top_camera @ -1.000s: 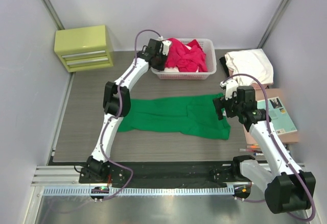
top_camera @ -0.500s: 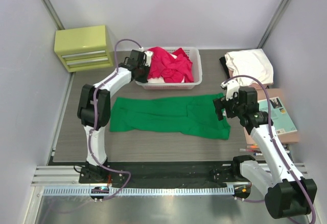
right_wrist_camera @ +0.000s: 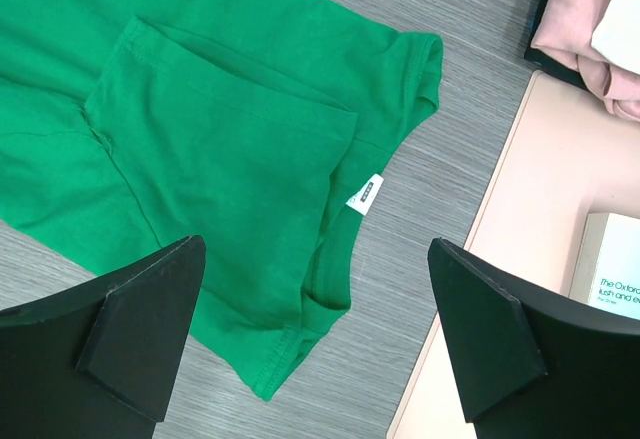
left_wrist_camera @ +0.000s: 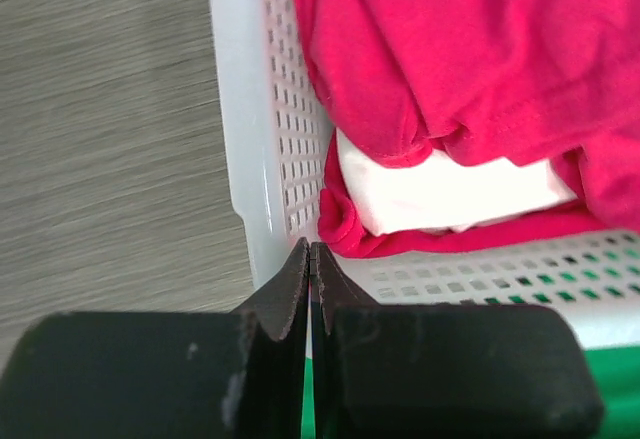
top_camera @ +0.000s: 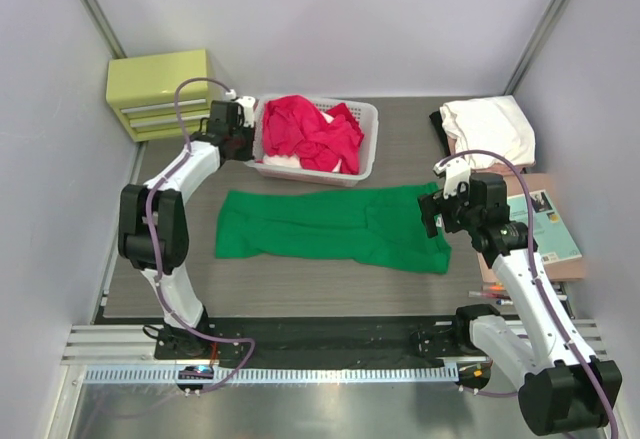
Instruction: Fold and stack the t-shirts
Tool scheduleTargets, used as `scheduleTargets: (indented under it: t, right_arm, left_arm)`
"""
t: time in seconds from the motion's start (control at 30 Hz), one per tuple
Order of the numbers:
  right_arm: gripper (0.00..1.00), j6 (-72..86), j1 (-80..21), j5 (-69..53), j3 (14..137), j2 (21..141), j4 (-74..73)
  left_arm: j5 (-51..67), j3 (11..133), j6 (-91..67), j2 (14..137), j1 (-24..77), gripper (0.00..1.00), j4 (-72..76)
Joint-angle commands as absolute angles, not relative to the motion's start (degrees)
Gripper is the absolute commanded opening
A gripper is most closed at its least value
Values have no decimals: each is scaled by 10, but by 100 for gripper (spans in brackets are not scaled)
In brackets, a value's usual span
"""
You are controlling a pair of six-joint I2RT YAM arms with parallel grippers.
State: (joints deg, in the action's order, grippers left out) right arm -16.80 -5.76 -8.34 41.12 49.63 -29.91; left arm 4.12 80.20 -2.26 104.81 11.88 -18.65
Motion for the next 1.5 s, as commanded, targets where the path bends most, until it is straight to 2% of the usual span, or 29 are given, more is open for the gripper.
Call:
scheduleTargets:
  t: [0.0,0.27,0.47,0.63,0.8,0.87,1.2,1.47]
  right_arm:
    - [100,-167,-54,-90,412,488,-297]
    - [100,-170,-54,-87,410,482,-298]
    - [100,-170,-54,-90,410,485,-295]
    - [100,-169,-54,-96,411,511,-289]
    - [100,-168,-54,-87,410,503,-290]
    - [100,-167,-54,-80,409,494,-290]
    - [100,-168,-51,-89,408,487,-290]
    - [100,-169,-52,-98,406,476,-290]
  left_arm:
    - [7,787,-4,1035,106,0,-179]
    - [-15,754,18,1015,93,0,-163]
    - [28,738,18,1016,63,0,-161]
    - [55,851,14,1097,89,0,-176]
    - [13,1031,10,1219,108,0,-255]
    - [6,1053,4,1244,105,0,-279]
    - [-37,921,18,1216,81,0,-222]
    - [-18,838,30,1162,-28,0,-189]
